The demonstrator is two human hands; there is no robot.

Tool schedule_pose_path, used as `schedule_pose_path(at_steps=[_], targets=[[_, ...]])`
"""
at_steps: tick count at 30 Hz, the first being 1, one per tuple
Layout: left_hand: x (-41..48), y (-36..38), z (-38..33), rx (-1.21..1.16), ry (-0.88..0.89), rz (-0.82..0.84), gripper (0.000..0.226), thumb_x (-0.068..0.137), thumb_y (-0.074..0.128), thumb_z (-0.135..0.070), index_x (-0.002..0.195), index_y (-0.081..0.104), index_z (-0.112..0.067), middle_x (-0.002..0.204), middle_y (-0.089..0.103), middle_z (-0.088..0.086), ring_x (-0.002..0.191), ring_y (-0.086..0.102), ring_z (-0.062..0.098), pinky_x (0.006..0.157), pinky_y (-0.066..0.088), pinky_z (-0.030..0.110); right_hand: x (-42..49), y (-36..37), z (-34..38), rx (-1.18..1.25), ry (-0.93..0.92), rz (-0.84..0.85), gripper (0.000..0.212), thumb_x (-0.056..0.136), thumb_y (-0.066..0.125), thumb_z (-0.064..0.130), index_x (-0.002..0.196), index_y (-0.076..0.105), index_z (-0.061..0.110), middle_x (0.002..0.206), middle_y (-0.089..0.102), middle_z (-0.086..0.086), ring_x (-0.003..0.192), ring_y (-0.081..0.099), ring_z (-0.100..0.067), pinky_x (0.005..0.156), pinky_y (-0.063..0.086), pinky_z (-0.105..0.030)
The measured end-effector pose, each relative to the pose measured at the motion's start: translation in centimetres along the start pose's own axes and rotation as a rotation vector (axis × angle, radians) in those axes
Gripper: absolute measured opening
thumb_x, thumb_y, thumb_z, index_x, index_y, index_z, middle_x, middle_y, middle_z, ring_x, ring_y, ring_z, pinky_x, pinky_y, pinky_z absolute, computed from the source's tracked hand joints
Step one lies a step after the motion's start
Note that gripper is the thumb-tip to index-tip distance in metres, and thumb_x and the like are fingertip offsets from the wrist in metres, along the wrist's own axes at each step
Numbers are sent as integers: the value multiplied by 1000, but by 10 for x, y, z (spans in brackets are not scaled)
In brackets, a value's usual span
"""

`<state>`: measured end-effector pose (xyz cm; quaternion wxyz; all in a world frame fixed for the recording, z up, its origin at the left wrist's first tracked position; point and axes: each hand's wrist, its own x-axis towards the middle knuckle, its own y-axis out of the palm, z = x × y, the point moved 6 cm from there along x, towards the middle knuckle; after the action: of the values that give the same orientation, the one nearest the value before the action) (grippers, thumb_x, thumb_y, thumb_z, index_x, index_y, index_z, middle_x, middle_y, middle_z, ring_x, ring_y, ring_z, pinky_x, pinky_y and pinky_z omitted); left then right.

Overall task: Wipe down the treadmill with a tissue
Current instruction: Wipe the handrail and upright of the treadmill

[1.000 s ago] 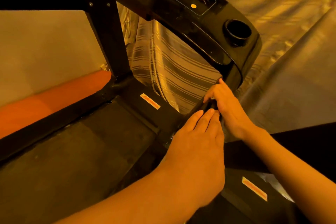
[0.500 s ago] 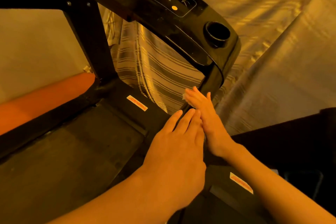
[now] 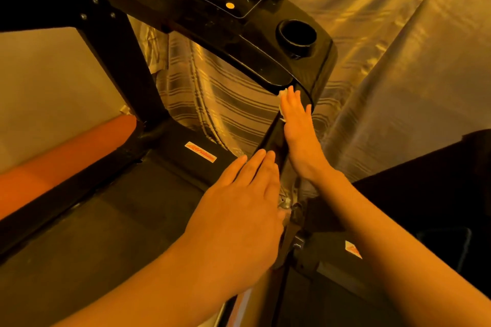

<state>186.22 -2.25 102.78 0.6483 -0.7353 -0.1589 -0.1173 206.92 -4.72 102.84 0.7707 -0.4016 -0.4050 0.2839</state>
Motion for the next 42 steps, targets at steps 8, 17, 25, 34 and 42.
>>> schedule_pose_path(at_steps=[8,17,25,34,42], targets=[[2,6,1,61,6,-5,67,95,34,-45,133,67,0,141,62,18,135,58,31,114,43,47,-41,11,23,108,-133,19,54,113,28,28,162,26,7,173,16,-8,161,4,-22,128,-2,-60],[3,9,2,105,4,72,65,96,37,-46,134,67,-4,141,63,15,135,58,28,110,46,46,-49,27,33,172,-96,-85,48,110,37,13,157,36,6,170,24,-9,160,9,-23,128,2,-61],[2,6,4,150,-4,91,64,99,35,-47,139,64,-6,146,59,14,138,54,27,108,49,44,11,15,-25,241,149,-206,59,112,22,24,163,5,0,172,-7,-17,159,-14,-30,127,-4,-59],[7,-6,-2,134,-61,335,77,98,4,-64,164,6,-25,174,3,-4,157,-6,8,120,-7,29,-36,40,-10,516,54,-411,59,113,26,34,161,23,0,173,6,-16,161,-3,-29,129,1,-57],[33,-8,-4,205,-54,427,71,96,-4,-71,156,-23,-39,163,-34,-21,139,-44,-8,109,-34,16,-46,44,1,601,-25,-471,78,109,12,57,160,26,0,172,15,-11,161,3,-28,129,-1,-53]])
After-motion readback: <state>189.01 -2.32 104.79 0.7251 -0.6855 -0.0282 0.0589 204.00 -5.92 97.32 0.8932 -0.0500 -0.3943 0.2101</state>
